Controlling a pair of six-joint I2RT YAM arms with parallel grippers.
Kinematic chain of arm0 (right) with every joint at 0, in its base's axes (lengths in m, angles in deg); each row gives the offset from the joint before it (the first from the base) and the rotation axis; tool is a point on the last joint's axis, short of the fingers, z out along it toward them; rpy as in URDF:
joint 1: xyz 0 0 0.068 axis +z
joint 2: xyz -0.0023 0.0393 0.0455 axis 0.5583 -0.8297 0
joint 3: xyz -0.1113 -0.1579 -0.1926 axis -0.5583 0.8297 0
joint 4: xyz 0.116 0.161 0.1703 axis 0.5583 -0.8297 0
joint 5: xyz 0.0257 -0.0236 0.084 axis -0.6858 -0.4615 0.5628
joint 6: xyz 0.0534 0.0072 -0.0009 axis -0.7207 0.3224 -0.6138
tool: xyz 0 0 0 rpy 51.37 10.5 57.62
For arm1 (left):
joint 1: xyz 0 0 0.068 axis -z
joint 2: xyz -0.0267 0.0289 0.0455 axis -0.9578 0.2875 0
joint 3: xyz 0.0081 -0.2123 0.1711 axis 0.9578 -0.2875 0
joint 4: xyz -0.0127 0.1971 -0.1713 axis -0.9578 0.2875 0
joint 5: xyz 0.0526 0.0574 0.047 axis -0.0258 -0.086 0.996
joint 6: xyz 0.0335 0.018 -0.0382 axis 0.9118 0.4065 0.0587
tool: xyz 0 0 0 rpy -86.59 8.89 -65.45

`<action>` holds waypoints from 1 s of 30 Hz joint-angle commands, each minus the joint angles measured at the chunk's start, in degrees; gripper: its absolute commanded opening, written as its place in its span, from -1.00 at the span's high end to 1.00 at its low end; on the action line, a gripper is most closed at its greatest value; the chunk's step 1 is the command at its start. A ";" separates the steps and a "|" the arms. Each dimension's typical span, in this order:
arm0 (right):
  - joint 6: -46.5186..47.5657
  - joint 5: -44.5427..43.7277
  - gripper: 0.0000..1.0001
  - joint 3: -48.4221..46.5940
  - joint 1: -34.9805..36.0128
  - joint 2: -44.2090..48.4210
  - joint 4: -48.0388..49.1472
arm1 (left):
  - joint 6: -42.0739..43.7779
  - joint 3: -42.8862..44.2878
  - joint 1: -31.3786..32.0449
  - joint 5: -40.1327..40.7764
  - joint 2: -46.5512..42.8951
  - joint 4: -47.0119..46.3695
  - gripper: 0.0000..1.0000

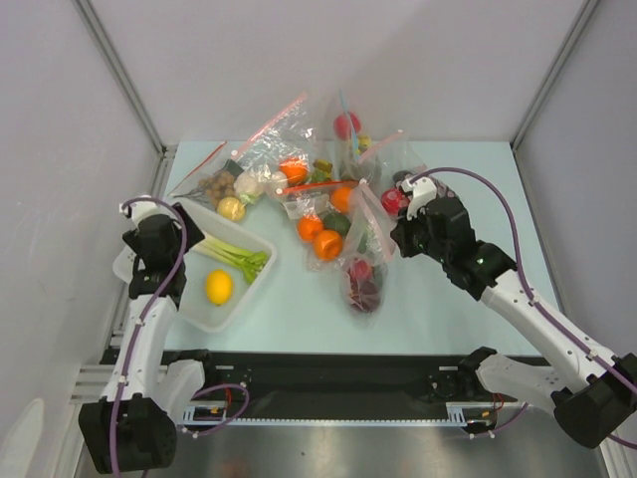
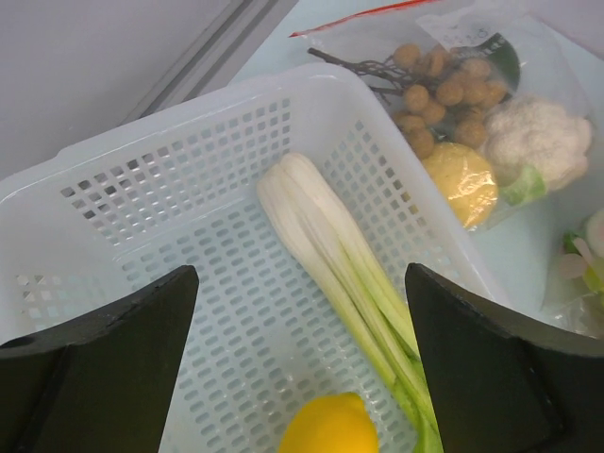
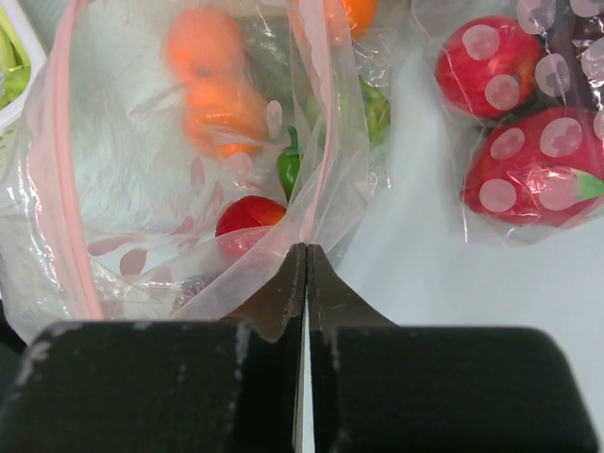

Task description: Open the zip-top bag and remove the fake food

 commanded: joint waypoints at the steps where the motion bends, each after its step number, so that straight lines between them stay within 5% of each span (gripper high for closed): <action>1: 1.26 -0.88 1.00 -3.68 -0.45 0.44 1.71 | 0.74 4.51 2.93 -2.09 -1.50 0.31 -0.91; 14: 3.99 -5.45 1.00 -13.52 -0.54 1.76 -1.54 | 3.03 24.98 30.87 -5.51 9.12 -0.03 -0.90; 30: 3.21 -0.87 1.00 -11.16 3.94 -3.60 0.13 | 3.73 42.31 47.50 -24.85 25.74 -8.13 -0.89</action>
